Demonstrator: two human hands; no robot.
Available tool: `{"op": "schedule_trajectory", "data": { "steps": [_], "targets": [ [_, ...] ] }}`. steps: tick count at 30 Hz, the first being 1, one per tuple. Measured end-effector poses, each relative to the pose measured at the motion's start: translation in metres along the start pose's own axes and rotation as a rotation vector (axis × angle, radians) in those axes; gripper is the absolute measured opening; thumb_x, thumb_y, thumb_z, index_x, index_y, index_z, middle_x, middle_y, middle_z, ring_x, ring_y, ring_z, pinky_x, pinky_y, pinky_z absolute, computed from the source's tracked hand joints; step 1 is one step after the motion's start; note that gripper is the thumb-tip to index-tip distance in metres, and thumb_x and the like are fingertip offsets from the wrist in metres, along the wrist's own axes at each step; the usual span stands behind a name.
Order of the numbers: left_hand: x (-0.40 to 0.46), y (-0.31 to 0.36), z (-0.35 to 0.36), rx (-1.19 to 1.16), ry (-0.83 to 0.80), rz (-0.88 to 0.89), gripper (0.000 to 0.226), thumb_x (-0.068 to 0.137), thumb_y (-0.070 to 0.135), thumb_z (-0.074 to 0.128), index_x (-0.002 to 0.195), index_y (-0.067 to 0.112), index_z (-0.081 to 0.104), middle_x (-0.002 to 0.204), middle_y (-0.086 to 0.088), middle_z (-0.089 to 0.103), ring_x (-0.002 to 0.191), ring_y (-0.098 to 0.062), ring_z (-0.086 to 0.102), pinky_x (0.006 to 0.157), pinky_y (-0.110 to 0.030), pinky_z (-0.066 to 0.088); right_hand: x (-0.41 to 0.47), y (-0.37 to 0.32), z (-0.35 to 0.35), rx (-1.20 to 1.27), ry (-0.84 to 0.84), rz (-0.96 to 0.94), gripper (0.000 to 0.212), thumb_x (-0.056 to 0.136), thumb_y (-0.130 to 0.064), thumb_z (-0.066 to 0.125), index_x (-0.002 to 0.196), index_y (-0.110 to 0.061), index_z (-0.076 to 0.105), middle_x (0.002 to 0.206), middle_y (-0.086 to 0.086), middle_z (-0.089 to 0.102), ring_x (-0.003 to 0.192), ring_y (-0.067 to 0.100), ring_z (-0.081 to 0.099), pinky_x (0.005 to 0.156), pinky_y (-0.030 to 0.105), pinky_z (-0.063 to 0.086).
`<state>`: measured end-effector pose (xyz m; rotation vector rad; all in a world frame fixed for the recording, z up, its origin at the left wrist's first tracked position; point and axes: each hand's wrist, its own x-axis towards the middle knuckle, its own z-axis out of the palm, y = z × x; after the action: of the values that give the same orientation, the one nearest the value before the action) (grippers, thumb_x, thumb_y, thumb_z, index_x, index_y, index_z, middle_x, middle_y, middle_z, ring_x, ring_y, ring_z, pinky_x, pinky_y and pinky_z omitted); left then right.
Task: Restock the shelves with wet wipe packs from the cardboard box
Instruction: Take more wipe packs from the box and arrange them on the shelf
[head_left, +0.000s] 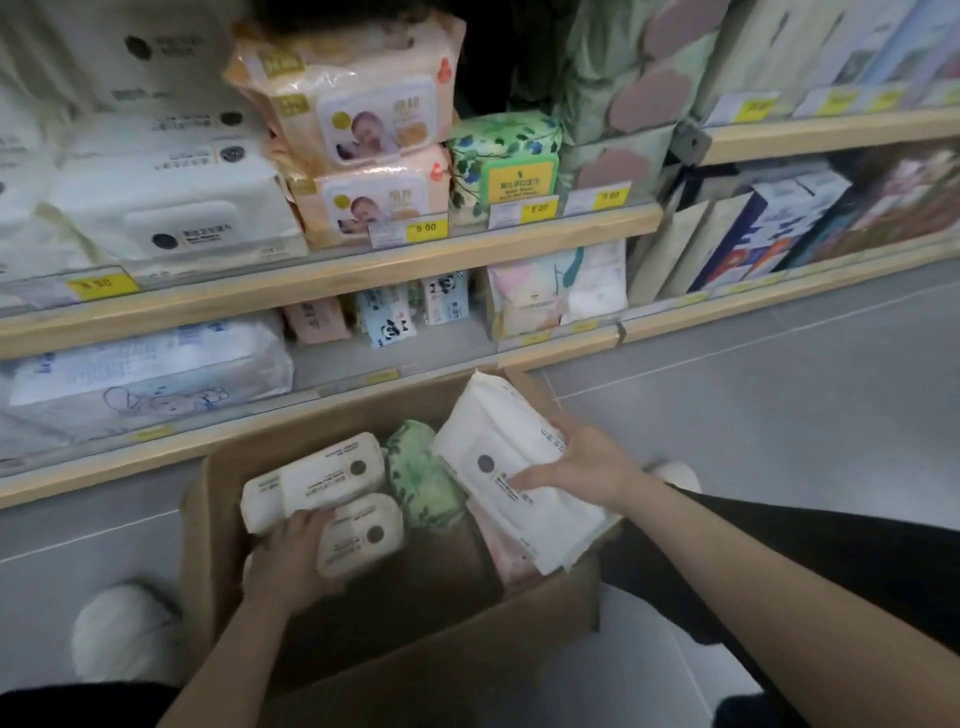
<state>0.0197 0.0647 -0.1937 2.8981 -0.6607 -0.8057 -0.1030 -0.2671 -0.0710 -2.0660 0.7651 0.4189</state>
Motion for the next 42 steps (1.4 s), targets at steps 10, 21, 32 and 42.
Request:
{"op": "schedule_trajectory", "data": {
  "steps": [10,21,32,42],
  "targets": [
    [0.014,-0.008,0.015,0.146,-0.015,0.037,0.096,0.066,0.045,0.073,0.143,0.026,0.021,0.146,-0.002,0.029,0.132,-0.027,0.032,0.107,-0.044,0.032,0.016,0.004,0.008,0.175,-0.02,0.108,0.07,0.044,-0.05,0.086,0.107,-0.031,0.061,0.099,-0.01,0.072,0.088,0.013,0.07,0.084,0.039,0.057],
    [-0.034,0.006,-0.085,0.137,0.046,0.096,0.115,0.042,0.085,0.037,0.142,0.03,0.024,0.138,0.001,0.038,0.128,-0.021,0.034,0.1,-0.042,0.032,-0.009,-0.029,-0.006,0.068,0.049,-0.056,0.08,0.04,-0.051,0.085,0.113,-0.043,0.053,0.102,-0.015,0.068,0.094,0.011,0.066,0.088,0.041,0.053],
    [-0.116,-0.017,-0.248,0.185,0.35,0.121,0.098,0.051,0.063,0.07,0.136,0.03,0.032,0.127,0.001,0.045,0.121,-0.022,0.039,0.094,-0.041,0.034,-0.06,-0.145,-0.033,-0.25,0.197,-0.351,0.079,0.058,-0.045,0.085,0.126,-0.03,0.047,0.104,-0.008,0.059,0.094,0.018,0.059,0.081,0.034,0.049],
    [-0.129,-0.117,-0.269,0.016,0.542,-0.057,0.098,0.047,0.043,0.083,0.134,0.032,0.038,0.126,0.002,0.047,0.12,-0.024,0.04,0.091,-0.042,0.039,-0.021,-0.328,0.007,-0.479,0.243,-0.657,0.098,0.055,-0.053,0.083,0.139,-0.027,0.04,0.13,0.001,0.054,0.117,0.026,0.053,0.092,0.035,0.046]
  ]
}}
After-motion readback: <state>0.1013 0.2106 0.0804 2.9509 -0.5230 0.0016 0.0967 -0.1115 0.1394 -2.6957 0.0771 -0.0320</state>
